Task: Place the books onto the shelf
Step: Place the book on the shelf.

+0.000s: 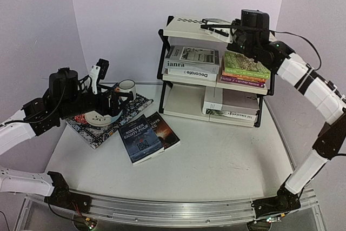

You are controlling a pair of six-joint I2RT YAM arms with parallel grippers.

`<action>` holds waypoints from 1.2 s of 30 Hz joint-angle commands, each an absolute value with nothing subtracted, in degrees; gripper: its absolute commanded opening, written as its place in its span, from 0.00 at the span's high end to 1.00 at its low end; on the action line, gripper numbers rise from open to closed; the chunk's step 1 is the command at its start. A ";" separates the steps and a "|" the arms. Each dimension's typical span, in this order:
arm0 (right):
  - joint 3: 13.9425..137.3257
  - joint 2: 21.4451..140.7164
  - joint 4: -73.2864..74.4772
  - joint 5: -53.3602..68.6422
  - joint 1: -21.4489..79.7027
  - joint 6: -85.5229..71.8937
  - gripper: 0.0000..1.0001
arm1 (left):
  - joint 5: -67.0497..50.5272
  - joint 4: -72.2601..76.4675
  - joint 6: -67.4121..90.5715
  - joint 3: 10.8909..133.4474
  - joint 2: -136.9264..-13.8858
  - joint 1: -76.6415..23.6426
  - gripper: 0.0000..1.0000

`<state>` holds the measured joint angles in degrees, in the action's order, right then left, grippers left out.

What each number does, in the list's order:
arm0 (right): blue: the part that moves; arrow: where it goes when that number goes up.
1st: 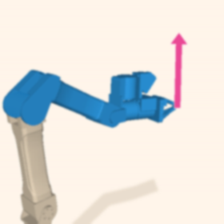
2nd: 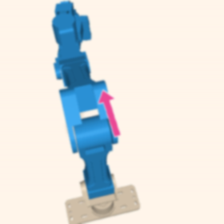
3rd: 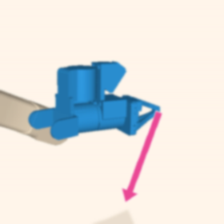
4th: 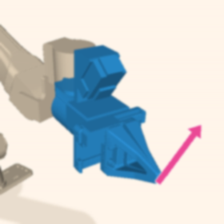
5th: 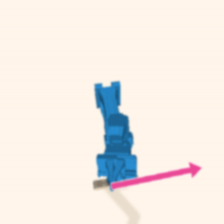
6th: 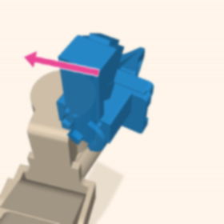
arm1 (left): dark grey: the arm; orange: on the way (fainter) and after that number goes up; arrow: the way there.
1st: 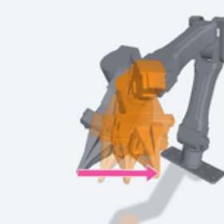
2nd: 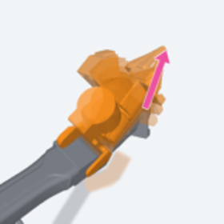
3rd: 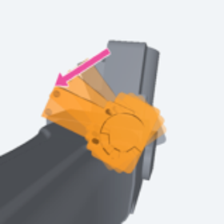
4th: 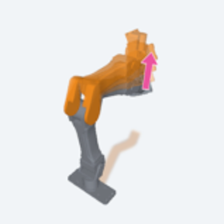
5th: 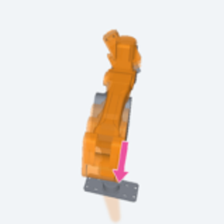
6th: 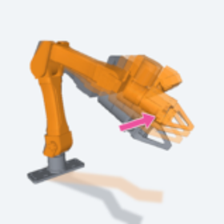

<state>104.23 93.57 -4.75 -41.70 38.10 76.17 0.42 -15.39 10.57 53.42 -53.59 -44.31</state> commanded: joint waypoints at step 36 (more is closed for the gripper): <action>113.47 101.83 -13.95 0.02 33.37 78.79 1.00 | 1.31 -16.52 13.10 55.73 -55.38 -44.30 0.00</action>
